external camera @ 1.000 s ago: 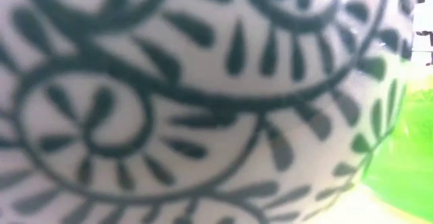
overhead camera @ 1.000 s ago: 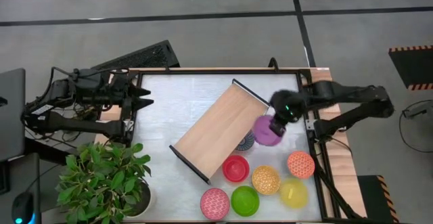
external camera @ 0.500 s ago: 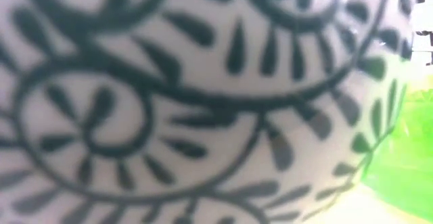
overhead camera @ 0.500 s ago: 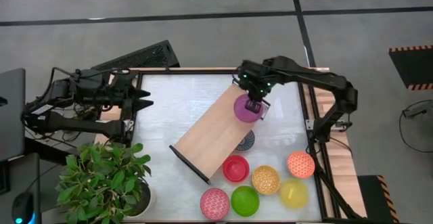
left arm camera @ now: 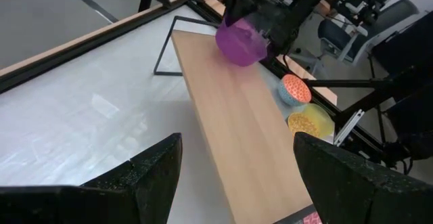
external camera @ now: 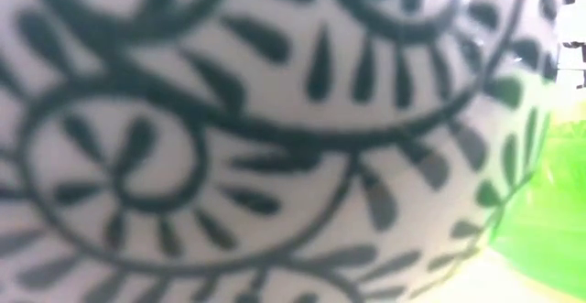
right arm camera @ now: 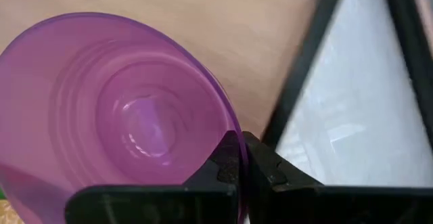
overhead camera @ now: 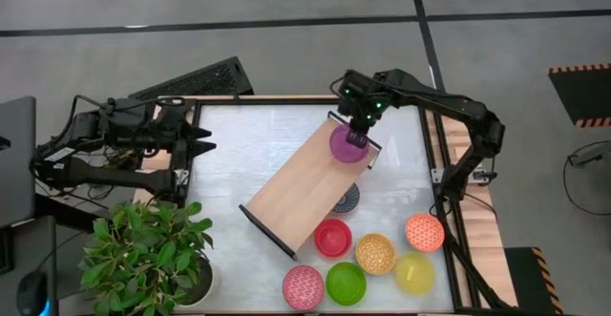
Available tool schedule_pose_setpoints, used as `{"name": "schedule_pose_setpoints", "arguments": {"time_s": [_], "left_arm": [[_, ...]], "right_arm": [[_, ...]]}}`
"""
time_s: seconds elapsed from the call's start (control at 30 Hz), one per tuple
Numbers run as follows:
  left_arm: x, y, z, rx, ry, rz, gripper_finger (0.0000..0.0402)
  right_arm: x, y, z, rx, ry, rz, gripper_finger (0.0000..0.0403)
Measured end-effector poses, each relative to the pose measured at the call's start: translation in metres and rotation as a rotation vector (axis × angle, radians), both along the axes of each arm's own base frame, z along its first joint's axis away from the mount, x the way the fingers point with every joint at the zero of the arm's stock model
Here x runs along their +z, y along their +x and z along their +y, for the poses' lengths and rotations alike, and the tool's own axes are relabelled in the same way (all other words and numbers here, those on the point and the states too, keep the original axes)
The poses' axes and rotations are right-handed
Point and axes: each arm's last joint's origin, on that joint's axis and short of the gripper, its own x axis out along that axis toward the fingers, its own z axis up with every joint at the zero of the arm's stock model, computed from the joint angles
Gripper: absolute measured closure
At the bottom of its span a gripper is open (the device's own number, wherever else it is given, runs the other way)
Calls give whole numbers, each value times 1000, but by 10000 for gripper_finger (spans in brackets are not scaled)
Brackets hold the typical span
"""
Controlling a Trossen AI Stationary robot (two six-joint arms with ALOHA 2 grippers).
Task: Place and stack bowls onto a shelf
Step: Put the purple bowl on the shelf, then put the blue patterned bowl on the shelf
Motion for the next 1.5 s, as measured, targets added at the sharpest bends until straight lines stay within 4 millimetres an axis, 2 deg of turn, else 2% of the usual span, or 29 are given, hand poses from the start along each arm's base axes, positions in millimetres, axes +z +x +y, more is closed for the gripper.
{"name": "schedule_pose_setpoints", "arguments": {"time_s": [0.23, 0.37, 0.53, 0.77, 0.9, 1.03, 1.1, 1.17, 1.3, 1.43, 1.5], "left_arm": [[0, 0, 0, 2, -2, -1, 132], [0, 0, 0, 2, -4, -1, 132], [0, 0, 0, 3, -3, -1, 132], [0, 0, 0, 1, 2, 0, 132], [0, 0, 0, 0, 3, 0, 132], [0, 0, 0, 0, 3, 0, 132], [0, 0, 0, 0, 4, 0, 132], [0, 0, 0, 0, 4, 0, 132], [0, 0, 0, -8, 0, 0, 132], [0, 0, -1, -24, -7, -1, 132], [0, 0, -1, -25, -7, -1, 132]], "right_arm": [[-19, 12, -5, 34, 43, 54, 380], [-21, 12, -7, 32, 42, 56, 378], [-21, 12, -7, 30, 40, 60, 331], [-6, 1, -6, 22, 14, 15, 264], [20, -12, 0, -19, 19, -43, 231], [58, -31, 26, -16, 75, -162, 214], [71, -39, 50, 30, 85, -207, 213], [74, -45, 77, 123, 88, -216, 213], [59, -53, 132, 291, 115, -190, 215], [25, -57, 179, 422, 124, -183, 215], [5, -56, 196, 479, 95, -175, 215]]}}
